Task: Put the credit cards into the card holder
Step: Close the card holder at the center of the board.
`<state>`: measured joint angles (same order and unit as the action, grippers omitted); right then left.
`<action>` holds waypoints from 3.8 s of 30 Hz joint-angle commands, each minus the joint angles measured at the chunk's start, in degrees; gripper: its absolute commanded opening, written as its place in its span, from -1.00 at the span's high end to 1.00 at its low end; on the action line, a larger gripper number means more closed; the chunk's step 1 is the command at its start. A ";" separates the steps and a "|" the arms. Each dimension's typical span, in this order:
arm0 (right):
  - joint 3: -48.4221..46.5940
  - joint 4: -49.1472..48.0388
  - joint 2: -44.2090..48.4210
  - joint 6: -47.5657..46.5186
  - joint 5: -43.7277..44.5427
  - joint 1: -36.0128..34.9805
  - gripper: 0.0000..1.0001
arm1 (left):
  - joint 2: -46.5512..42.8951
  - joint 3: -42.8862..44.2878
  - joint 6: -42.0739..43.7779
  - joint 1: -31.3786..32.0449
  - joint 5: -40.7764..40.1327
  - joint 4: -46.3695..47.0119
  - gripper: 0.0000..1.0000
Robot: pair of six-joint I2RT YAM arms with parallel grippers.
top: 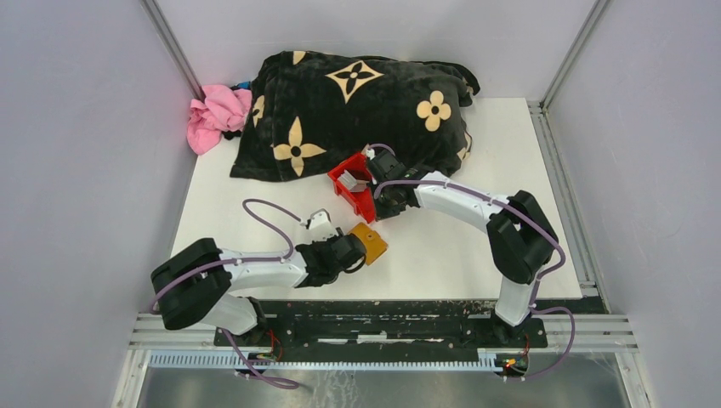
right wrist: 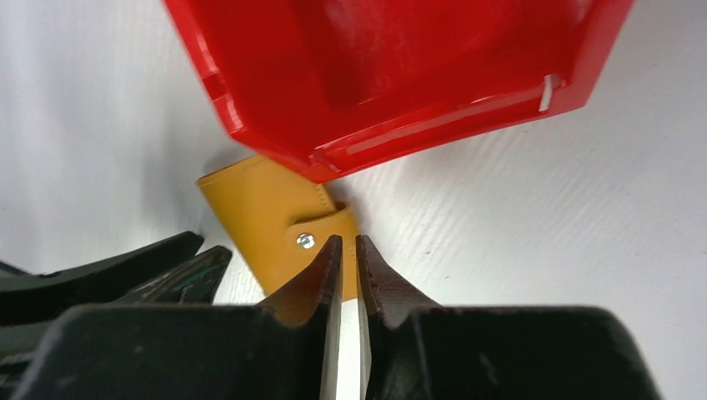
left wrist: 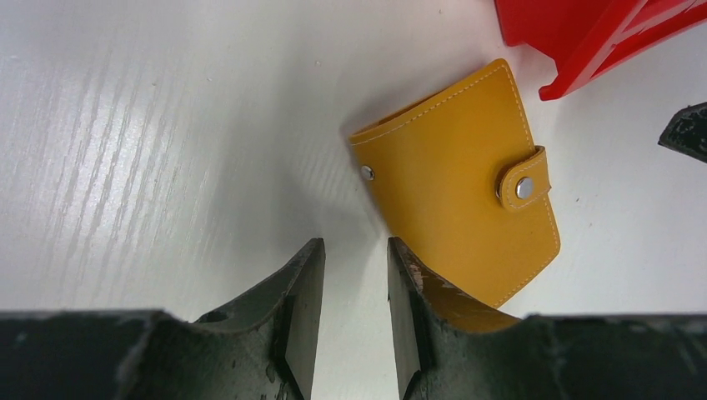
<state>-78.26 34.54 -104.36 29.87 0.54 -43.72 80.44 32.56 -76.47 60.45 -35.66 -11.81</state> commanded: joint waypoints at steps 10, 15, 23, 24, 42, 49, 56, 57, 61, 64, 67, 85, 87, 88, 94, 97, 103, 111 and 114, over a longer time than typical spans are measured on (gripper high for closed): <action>0.70 -1.77 -2.65 -0.95 -2.66 0.46 0.77 | 3.83 0.25 2.83 -0.80 1.46 -3.31 0.17; 1.72 -2.33 -3.22 -0.32 -3.77 -0.49 0.78 | 5.21 0.59 2.91 -0.94 1.88 -2.91 0.17; 2.40 -2.79 -3.13 0.35 -4.29 -1.94 0.80 | 5.55 0.45 2.80 -1.03 2.09 -2.67 0.17; 2.51 -2.81 -3.13 0.41 -4.31 -2.05 0.80 | 5.55 0.42 2.79 -1.03 2.11 -2.61 0.17; 1.82 -3.34 -3.80 -0.03 -4.08 -2.36 0.82 | 5.28 0.51 3.18 -1.10 2.01 -2.67 0.17; 0.78 -2.99 -3.16 -0.31 -3.66 -2.16 0.83 | 5.37 0.51 3.17 -1.09 1.91 -2.69 0.17; 1.01 -3.25 -2.09 -0.20 -3.09 -1.67 0.82 | 5.73 0.51 3.25 -1.07 2.08 -2.69 0.17; 0.95 -3.19 -2.20 -0.22 -3.04 -1.63 0.82 | 5.77 0.49 3.22 -1.09 2.09 -2.69 0.17; 0.98 -3.21 -2.38 -0.23 -3.07 -1.37 0.82 | 5.93 0.50 3.25 -1.07 2.16 -2.67 0.17; 0.77 -3.19 -2.75 -0.29 -3.08 -1.36 0.82 | 6.00 0.49 3.17 -1.11 2.20 -2.60 0.17; 0.74 -3.08 -3.00 -0.20 -2.91 -1.23 0.82 | 6.17 0.50 3.17 -1.12 2.26 -2.46 0.17; 1.18 -2.96 -4.76 -0.24 -4.08 -0.92 0.81 | 6.66 0.53 2.85 -1.07 2.44 -2.18 0.18; 1.91 -3.06 -5.01 -0.23 -3.73 -0.95 0.81 | 6.70 0.50 2.67 -1.09 2.44 -2.19 0.18; 2.27 -3.20 -5.13 -0.25 -3.70 -0.94 0.81 | 6.74 0.44 2.64 -1.10 2.44 -2.09 0.18; 2.69 -2.65 -7.00 0.07 -3.38 -0.93 0.81 | 6.83 0.39 2.48 -1.08 2.44 -1.90 0.18; 2.68 -2.47 -7.68 0.19 -3.42 -0.92 0.81 | 6.84 0.40 2.63 -1.08 2.44 -1.91 0.18; 1.95 -2.52 -8.24 0.20 -3.58 -0.93 0.81 | 7.51 0.57 2.64 -1.12 2.44 -1.90 0.18; -2.31 0.35 -11.41 -0.26 -3.97 -0.92 0.81 | 9.00 1.35 3.16 -1.06 2.44 -2.09 0.18; -3.00 1.88 -12.66 -0.34 -3.73 -0.97 0.81 | 9.35 1.57 3.18 -1.12 2.44 -2.12 0.18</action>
<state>-80.34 35.53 -113.01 29.87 -4.10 -44.38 86.00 35.68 -76.12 59.57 -37.15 -8.56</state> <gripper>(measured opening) 0.098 0.409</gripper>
